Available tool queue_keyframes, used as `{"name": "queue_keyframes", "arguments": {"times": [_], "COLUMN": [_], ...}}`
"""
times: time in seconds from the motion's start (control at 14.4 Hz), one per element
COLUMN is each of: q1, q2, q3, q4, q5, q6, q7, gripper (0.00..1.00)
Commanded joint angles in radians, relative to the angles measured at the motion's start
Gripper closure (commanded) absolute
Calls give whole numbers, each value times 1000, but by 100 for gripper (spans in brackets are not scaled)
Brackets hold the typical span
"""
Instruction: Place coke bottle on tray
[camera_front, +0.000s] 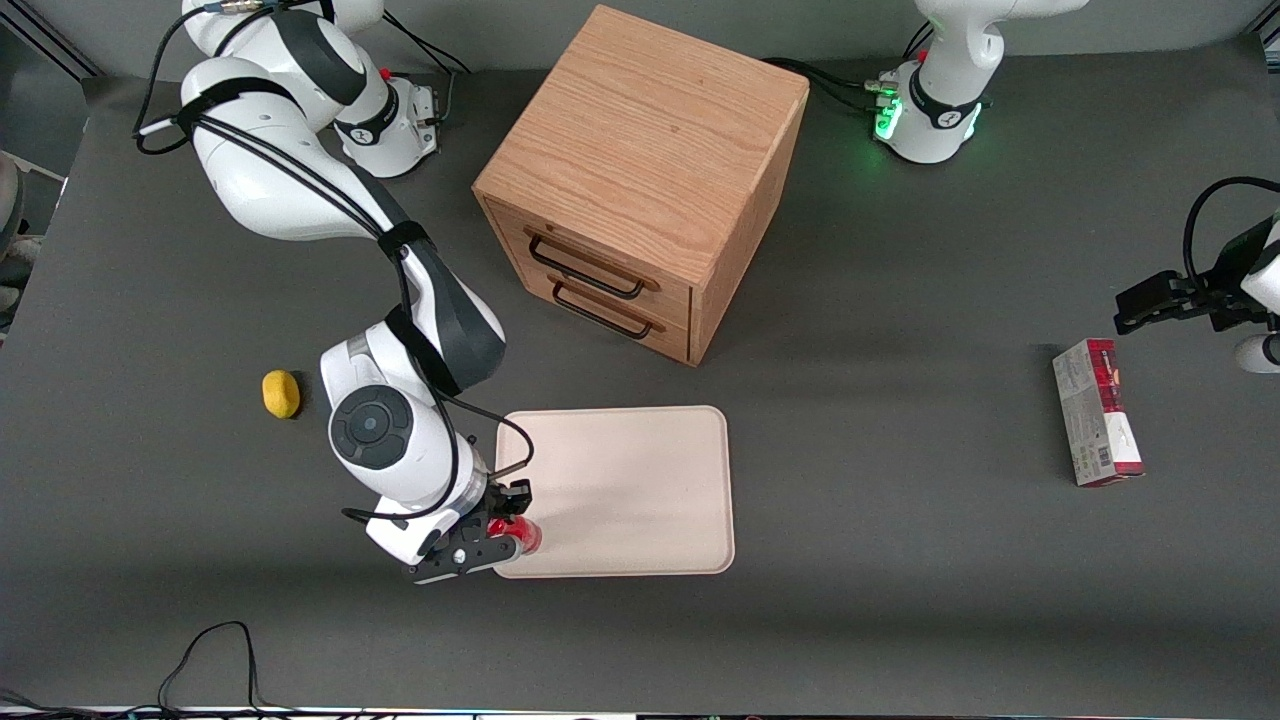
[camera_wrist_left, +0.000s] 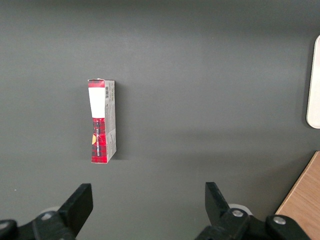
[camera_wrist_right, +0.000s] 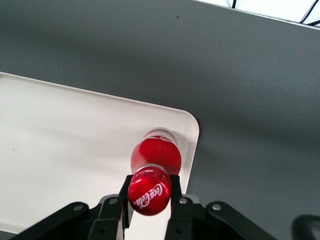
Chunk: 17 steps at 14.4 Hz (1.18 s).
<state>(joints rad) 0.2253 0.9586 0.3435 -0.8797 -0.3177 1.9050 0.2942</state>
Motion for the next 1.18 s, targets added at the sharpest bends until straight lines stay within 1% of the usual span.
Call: {"name": "queue_keyframes", "arguments": {"times": [0.0,0.21,0.28,0.35,0.42,0.62,0.76,0.83,0.9,1.04,1.11], "q1": [-15,-18,-21,-24,-24,-33,-53,-76,-92,-95,-95], "q2": [-6,6,8,8,6,-23,-87,-139,-179,-262,-306], "q3": [15,14,12,12,12,12,9,3,-18,-130,-196], "q4": [-15,-24,-33,-35,-35,-27,-30,-36,-38,-44,-68], "q5": [-24,-23,-23,-21,-21,-23,-2,52,107,185,246], "q6": [17,32,46,48,48,48,37,1,-83,-226,-288], "q7": [6,8,8,20,20,25,22,20,5,-74,-125], "gripper": [69,67,58,8,0,0,0,0,0,0,0]}}
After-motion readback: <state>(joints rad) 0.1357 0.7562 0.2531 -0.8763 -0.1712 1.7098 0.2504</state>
